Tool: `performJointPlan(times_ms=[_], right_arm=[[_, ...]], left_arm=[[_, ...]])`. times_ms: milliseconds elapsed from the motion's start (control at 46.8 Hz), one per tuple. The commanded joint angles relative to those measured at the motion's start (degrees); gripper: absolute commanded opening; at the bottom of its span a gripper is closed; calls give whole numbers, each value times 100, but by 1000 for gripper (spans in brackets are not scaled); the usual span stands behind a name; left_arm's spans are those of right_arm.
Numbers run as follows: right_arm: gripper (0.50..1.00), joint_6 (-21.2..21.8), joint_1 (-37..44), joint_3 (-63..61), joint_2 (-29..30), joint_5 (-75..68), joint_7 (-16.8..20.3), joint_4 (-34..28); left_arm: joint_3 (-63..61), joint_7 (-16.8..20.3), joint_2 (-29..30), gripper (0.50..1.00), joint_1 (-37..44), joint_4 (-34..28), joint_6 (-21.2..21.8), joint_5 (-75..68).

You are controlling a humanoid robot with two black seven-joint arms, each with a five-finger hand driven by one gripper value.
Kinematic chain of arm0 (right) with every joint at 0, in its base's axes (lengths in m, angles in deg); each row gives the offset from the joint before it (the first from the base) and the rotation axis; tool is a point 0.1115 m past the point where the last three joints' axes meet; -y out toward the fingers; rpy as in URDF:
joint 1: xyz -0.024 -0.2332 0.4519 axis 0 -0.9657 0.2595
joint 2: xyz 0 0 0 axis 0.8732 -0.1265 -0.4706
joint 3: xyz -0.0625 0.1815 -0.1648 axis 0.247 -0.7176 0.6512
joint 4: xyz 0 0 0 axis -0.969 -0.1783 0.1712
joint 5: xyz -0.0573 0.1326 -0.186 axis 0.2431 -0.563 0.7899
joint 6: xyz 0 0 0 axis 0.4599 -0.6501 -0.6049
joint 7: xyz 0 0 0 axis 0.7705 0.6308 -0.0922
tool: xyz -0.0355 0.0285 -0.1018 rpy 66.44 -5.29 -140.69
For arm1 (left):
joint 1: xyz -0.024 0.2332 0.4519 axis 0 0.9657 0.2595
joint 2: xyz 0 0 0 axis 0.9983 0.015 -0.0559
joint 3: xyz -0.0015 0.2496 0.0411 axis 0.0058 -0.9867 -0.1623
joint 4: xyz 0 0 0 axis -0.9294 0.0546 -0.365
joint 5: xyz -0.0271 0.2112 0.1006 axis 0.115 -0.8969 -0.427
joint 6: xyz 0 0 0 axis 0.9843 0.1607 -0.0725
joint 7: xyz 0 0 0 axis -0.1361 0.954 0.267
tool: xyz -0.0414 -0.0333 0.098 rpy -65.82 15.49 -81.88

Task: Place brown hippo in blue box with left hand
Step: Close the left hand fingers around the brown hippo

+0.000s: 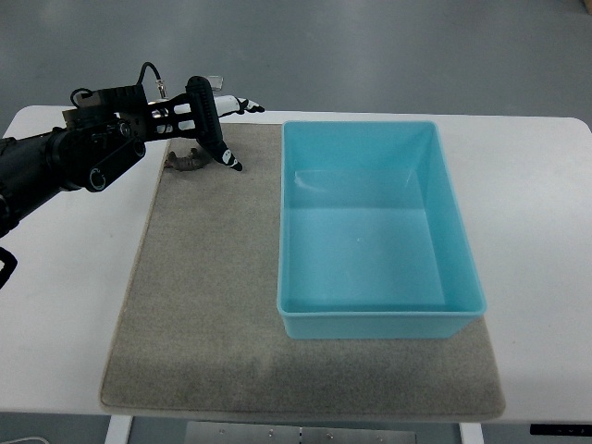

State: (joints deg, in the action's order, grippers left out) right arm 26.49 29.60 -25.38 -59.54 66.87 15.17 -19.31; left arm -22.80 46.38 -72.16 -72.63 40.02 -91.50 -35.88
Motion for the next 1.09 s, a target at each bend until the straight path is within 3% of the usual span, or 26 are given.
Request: performJointPlan(times_ms=[0, 492, 1070], right_arm=[[936, 0, 0, 0, 0, 0, 0, 0], [936, 0, 0, 0, 0, 0, 0, 0], [936, -8, 0, 0, 0, 0, 0, 0]], left_arm=[[-162, -4, 53, 994, -47, -9, -19, -14], [-488, -4, 334, 994, -179, -158, -757, 4], [-585, -4, 484, 981, -170, -439, -1109, 65]])
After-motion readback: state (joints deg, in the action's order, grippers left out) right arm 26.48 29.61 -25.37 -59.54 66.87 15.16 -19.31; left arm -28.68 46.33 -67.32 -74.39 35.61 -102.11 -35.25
